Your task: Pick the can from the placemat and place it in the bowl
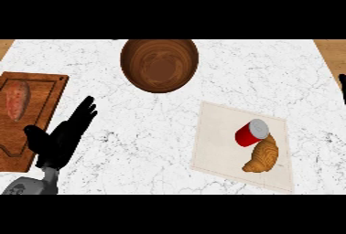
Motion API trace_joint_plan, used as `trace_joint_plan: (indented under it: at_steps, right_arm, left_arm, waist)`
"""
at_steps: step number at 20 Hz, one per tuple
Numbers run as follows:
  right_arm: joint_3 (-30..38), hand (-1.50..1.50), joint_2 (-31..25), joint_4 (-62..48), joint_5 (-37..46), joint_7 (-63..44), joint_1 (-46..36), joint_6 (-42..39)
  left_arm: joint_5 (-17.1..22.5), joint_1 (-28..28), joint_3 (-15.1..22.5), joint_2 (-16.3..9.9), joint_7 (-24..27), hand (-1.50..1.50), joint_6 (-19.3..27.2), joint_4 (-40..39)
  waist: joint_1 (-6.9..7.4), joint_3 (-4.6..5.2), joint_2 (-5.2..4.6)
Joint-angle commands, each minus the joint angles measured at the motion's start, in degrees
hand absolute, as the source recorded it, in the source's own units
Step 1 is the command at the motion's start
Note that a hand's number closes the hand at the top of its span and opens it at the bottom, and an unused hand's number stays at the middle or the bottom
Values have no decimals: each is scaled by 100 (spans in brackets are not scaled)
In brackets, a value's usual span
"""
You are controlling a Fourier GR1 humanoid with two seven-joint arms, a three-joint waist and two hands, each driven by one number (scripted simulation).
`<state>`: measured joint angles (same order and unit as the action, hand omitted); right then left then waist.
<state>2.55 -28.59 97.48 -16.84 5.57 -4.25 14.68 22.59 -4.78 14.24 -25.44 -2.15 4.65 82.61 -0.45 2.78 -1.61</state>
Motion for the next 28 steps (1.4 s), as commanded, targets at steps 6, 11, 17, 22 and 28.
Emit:
trace_joint_plan:
  at_steps: [6,11,17,22,28]
  right_arm:
    - [-428,150,-985,569,-624,529,-1205,-2333]
    - [-513,-150,-1583,92,1692,-373,484,-822]
    - [-258,-150,-1619,899,2147,1275,2381,-1129]
    - [469,-150,-1741,1512,1683,-164,1759,-1858]
    - [329,-150,-2097,1356,1538,-1622,85,-2429]
  left_arm:
    - [-648,-539,-695,-538,258,0,824,111]
    - [-699,-302,-789,-399,192,0,1090,88]
    - [-668,-285,-1024,-470,-191,0,978,377]
    - [-1076,-528,-1100,-160,171,0,796,-264]
    - [-1272,-426,-935,24,-382,0,1054,551]
  waist:
    - [441,-303,196]
    - [-48,-278,192]
    - [-64,-282,188]
    - [-12,-275,163]
    - [99,-276,158]
